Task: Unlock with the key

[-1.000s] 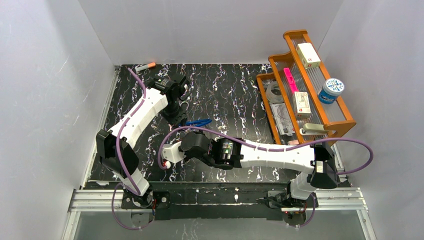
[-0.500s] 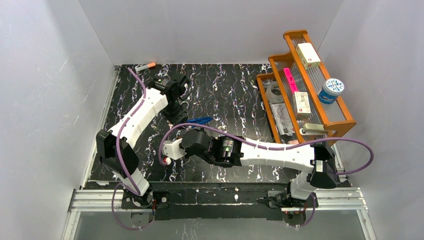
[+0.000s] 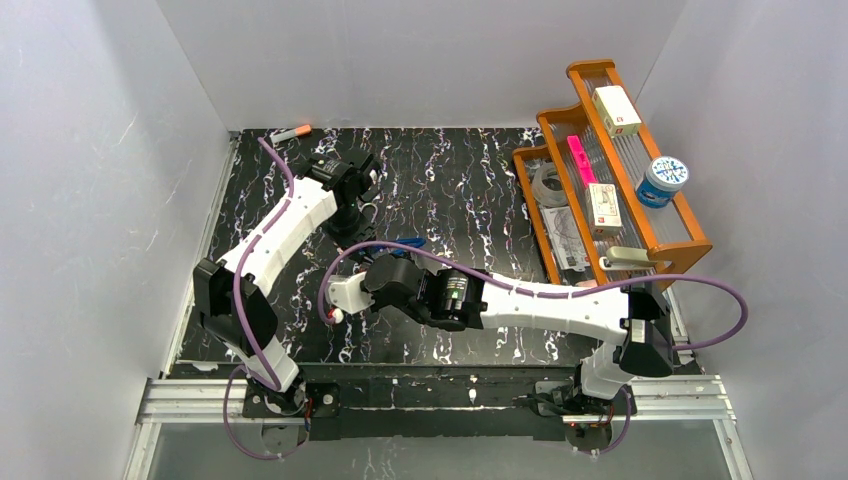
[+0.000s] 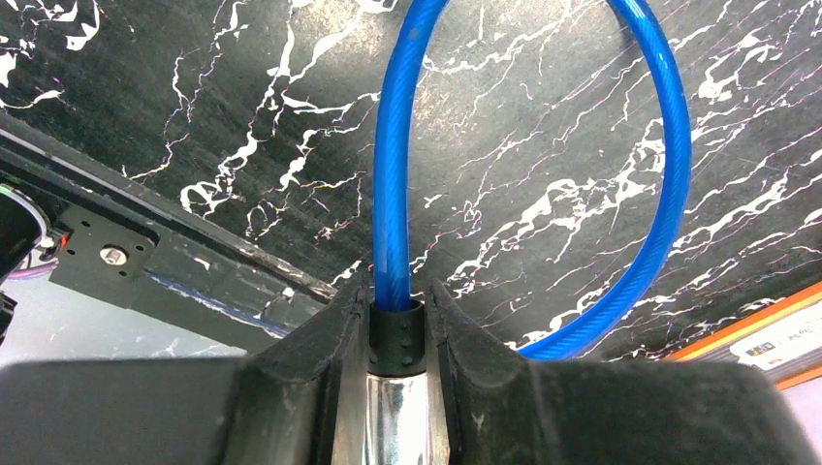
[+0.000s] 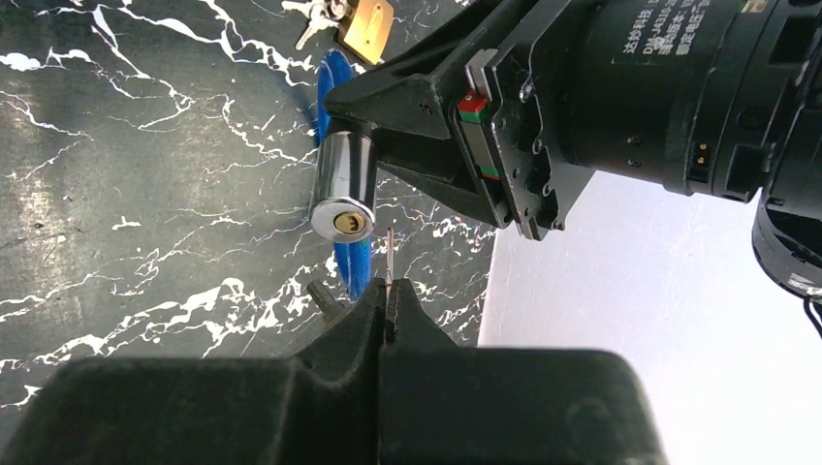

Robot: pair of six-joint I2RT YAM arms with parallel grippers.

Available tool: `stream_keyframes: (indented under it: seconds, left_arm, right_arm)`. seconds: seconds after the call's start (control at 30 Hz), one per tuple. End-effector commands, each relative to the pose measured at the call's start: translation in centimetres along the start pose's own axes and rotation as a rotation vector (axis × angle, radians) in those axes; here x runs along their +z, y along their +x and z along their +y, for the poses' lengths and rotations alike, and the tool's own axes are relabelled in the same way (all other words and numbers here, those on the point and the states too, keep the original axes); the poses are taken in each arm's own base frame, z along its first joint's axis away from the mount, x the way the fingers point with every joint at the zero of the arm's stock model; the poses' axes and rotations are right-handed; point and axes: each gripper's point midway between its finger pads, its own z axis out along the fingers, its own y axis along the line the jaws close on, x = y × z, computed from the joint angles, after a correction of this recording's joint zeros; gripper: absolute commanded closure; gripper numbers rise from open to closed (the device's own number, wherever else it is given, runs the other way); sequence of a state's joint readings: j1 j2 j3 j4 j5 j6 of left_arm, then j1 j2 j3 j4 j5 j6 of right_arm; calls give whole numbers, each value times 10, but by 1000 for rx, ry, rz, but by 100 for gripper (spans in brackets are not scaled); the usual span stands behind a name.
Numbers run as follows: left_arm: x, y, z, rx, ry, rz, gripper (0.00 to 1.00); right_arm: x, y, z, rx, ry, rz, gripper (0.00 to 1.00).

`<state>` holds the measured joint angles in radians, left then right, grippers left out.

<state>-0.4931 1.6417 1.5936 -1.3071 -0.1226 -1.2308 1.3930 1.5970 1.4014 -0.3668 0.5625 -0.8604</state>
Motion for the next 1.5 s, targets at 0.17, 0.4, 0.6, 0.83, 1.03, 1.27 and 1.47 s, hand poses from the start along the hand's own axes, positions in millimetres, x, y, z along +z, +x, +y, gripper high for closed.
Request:
stream_keyframes:
  seconds: [0.17, 0.4, 0.6, 0.83, 1.03, 1.27, 1.47]
  left_arm:
    - [-13, 1, 8, -11, 13, -5, 100]
    - [-12, 1, 7, -10, 11, -3, 100]
    - [-11, 3, 6, -7, 14, 6, 100]
    - [-12, 3, 7, -7, 16, 5, 100]
    - [-10, 4, 7, -4, 16, 12, 100]
    - [-10, 5, 7, -6, 17, 15, 100]
    - [-10, 6, 7, -5, 22, 19, 100]
  right_arm:
    - [-12, -9, -11, 82, -8, -45, 99]
    - [-25, -12, -22, 111, 3, -63, 99]
    - [-25, -18, -22, 111, -1, -79, 99]
    - [-19, -23, -13, 106, -29, -86, 99]
    - [-22, -25, -13, 107, -33, -90, 99]
    - [-16, -19, -9, 86, -24, -61, 99]
    - [-12, -16, -7, 70, -19, -40, 99]
